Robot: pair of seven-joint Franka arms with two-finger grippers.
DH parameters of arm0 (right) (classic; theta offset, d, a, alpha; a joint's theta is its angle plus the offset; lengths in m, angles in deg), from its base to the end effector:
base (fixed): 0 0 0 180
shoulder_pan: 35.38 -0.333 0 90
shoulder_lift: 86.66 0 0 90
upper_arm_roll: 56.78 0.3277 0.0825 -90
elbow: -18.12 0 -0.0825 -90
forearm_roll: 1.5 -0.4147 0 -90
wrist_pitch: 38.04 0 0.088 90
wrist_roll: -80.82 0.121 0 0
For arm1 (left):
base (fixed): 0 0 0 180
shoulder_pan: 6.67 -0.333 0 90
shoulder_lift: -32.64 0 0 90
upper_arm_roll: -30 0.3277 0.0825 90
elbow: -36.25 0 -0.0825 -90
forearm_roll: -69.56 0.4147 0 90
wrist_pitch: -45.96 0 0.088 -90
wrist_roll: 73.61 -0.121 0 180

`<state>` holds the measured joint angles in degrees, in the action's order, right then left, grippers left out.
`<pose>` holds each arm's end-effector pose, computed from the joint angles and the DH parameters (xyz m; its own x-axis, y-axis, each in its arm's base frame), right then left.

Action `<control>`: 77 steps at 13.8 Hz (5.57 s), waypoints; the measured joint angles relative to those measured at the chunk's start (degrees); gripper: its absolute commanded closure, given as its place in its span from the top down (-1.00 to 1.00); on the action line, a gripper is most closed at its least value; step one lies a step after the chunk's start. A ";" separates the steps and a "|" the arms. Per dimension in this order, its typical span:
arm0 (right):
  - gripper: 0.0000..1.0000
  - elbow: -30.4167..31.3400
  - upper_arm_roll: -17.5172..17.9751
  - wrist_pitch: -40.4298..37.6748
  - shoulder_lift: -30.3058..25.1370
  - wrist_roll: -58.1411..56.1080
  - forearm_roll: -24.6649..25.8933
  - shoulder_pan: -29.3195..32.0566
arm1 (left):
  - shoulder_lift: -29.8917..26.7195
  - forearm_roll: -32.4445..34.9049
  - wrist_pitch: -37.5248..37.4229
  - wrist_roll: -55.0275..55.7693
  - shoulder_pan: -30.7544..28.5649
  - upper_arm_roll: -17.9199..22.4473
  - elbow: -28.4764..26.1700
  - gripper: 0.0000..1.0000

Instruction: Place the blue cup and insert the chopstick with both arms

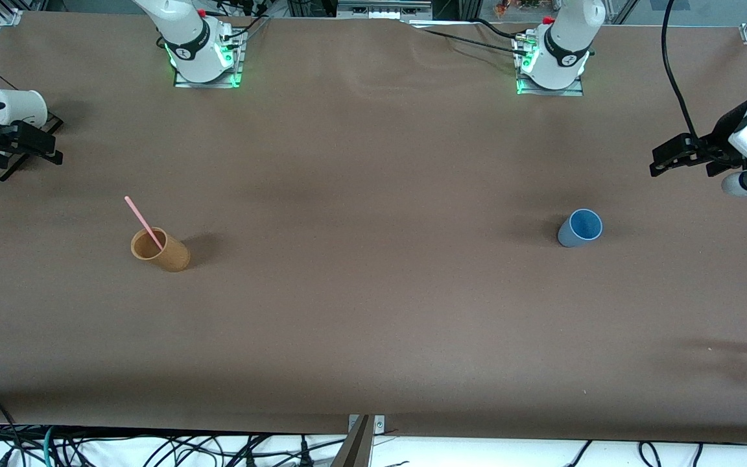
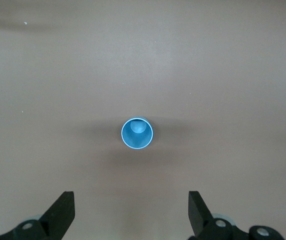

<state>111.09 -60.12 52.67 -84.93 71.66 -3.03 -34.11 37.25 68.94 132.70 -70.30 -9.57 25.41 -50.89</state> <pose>0.5902 -0.0439 0.5795 0.9948 0.0790 -0.0647 0.0768 -0.9964 -0.0356 0.6024 -0.0173 0.5947 0.9957 0.0275 -0.0879 0.0286 -0.9995 0.0122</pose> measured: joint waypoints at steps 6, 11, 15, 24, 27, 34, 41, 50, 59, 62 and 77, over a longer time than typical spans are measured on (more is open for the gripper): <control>1.00 0.00 0.03 0.00 0.00 -0.02 0.00 0.00 | 0.55 -0.04 0.11 0.00 0.24 -0.09 0.03 1.00; 1.00 0.00 0.04 -0.04 0.00 -0.02 0.00 0.00 | 0.57 -0.04 0.11 0.00 0.16 -0.05 0.04 1.00; 1.00 0.00 0.05 -0.04 0.00 -0.02 0.00 0.00 | 0.58 -0.04 0.11 0.00 0.15 -0.04 0.04 1.00; 1.00 0.03 0.05 -0.20 0.00 -0.02 0.00 0.00 | 0.58 -0.04 0.11 0.00 0.40 -0.11 0.04 1.00; 1.00 0.03 0.05 -0.21 0.00 -0.02 0.00 0.00 | 0.58 -0.05 0.11 0.00 0.47 -0.11 0.04 1.00; 1.00 0.05 0.05 -0.26 0.00 -0.02 -0.01 0.00 | 1.95 -0.05 0.10 0.00 0.58 -0.31 0.02 1.00; 1.00 0.07 0.05 -0.28 0.00 -0.02 -0.01 0.00 | 6.63 -0.04 0.10 -2.52 -0.74 -0.19 -0.11 1.00; 1.00 0.09 0.04 -0.31 0.00 -0.02 -0.01 0.00 | 9.42 3.43 18.41 -6.65 -1.83 0.18 -15.89 1.00; 1.00 0.10 0.05 -0.31 0.00 -0.02 -0.01 0.00 | 9.84 5.15 41.68 -9.22 -6.77 0.54 -32.47 1.00; 1.00 0.10 0.05 -0.32 0.00 -0.02 -0.01 0.00 | 10.92 5.15 43.35 -9.22 -6.90 0.54 -33.08 1.00; 1.00 0.11 0.05 -0.32 0.01 -0.02 -0.01 0.00 | 11.53 5.15 51.98 -9.11 -4.24 -0.04 -39.58 0.45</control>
<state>111.19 -60.07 52.36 -84.92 71.64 -3.05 -34.11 48.77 74.09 184.68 -79.42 -13.81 25.37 -90.48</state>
